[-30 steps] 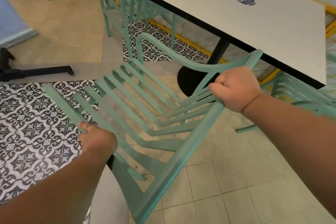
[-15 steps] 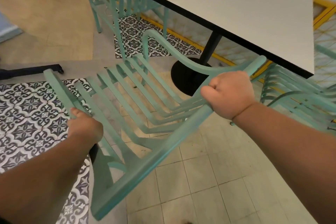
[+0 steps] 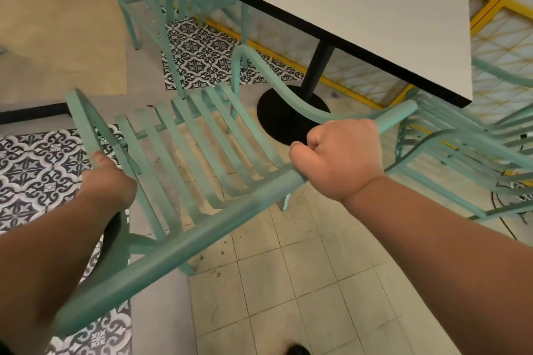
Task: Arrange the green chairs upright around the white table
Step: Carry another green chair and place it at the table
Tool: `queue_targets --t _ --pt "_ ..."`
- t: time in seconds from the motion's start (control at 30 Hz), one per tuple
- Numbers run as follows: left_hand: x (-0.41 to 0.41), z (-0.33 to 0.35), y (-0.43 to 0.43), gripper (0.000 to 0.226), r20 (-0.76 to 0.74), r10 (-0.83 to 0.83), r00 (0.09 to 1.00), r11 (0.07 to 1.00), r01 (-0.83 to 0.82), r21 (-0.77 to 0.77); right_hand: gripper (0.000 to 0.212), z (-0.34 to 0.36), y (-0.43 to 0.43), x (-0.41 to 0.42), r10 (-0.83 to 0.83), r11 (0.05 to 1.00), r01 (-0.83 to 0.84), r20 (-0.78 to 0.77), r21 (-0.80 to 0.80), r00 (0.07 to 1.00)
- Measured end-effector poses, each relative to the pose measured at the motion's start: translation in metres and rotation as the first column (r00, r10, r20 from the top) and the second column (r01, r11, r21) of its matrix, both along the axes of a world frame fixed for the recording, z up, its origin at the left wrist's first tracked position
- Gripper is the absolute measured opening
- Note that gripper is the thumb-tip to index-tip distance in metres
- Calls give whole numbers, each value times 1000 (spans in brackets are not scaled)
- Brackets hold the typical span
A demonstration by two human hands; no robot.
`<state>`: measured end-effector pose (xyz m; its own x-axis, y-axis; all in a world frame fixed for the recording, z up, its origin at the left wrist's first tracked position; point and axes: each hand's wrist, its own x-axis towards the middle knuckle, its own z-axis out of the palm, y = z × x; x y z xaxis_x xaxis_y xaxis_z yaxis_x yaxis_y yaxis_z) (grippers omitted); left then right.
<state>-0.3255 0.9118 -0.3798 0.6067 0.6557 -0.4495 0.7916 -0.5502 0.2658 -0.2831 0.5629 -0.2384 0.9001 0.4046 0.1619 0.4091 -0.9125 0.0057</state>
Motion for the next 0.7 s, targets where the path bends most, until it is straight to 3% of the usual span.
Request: queue_targets --t 0.13,0.23,0.3,0.37,0.47,0.57,0.7 --pt "-4 8 1 91 -42 9 999 997 -12 -71 54 3 3 0 -27 1000 27 1 -8 1000" --pt "-6 38 -5 90 -115 -118 986 980 97 -174 54 3 2 -1 -25 999 25 -2 -30 1000" --pt "-11 88 -25 69 -4 -284 959 929 274 -249 53 5 2 0 -25 999 25 -9 -27 1000" --pt "-16 141 -47 73 171 -330 928 893 366 -261 53 5 2 1 -27 999 26 -14 -35 1000" --pt "-29 218 -93 81 317 -411 855 863 477 -169 50 6 2 1 -21 999 20 -23 -27 1000" --pt "-53 228 -140 72 142 -628 765 773 634 7 49 6 2 2 -25 1000 24 -47 -15 999" --pt "-67 180 -178 39 -87 -694 715 715 698 34 48 6 0 3 -32 999 32 -44 4 999"
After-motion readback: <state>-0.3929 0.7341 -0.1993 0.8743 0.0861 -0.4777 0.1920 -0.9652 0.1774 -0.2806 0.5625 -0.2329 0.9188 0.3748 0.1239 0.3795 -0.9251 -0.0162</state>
